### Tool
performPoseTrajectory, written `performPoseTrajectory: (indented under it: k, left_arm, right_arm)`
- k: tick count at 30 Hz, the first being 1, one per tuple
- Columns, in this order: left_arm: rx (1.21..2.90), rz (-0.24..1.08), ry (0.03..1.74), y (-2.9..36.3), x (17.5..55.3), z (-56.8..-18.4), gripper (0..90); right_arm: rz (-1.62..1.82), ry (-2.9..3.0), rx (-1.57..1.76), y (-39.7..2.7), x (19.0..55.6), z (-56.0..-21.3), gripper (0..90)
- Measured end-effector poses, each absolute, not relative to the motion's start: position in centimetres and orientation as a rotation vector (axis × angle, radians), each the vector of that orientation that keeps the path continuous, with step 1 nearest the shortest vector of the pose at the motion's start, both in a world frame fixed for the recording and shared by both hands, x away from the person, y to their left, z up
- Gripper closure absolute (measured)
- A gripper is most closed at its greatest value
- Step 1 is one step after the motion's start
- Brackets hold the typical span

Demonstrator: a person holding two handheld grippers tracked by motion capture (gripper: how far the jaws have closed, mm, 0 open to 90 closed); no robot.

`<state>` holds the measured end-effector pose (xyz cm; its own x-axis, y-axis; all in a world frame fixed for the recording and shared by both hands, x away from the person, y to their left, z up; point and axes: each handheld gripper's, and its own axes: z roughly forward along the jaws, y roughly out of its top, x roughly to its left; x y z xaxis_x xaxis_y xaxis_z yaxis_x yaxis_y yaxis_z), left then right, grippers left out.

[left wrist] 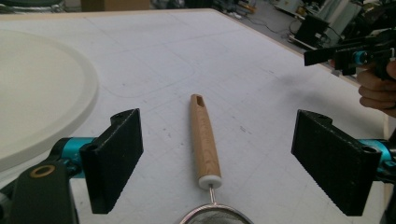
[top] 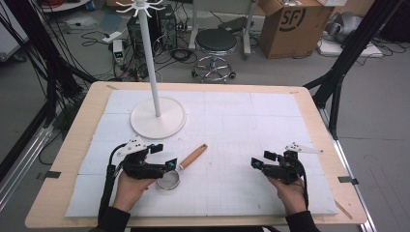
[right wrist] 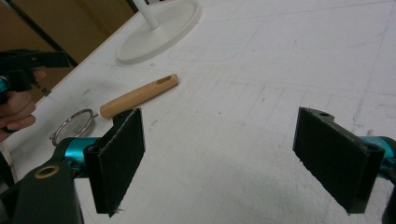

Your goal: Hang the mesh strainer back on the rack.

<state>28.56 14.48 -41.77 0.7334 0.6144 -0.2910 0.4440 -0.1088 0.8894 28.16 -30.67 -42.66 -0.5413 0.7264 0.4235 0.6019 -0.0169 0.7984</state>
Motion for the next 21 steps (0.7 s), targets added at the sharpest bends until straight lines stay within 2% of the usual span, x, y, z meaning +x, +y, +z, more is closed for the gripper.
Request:
performPoseTrajectory:
  k: [2,3,6,18,21]
  left_arm:
    - [1.759,0.078,0.864,14.1,29.4,-42.3,16.9]
    - [1.768,0.069,0.87,13.9,29.6,-42.4,16.9]
    - [1.843,0.1,0.85,12.9,30.2,-42.4,16.9]
    - [2.054,0.03,0.866,9.0,32.1,-42.8,17.3]
    - [2.11,0.029,0.872,8.4,32.5,-43.1,20.9]
  right_arm:
    - [1.608,2.109,1.436,-30.7,28.0,-42.6,15.8]
    - [1.612,2.103,1.432,-30.7,27.9,-42.5,15.8]
    - [1.619,2.097,1.419,-30.7,27.8,-42.4,15.6]
    - [1.625,2.078,1.441,-31.1,27.9,-42.7,15.1]
    - [1.627,2.082,1.44,-31.0,27.8,-42.7,15.2]
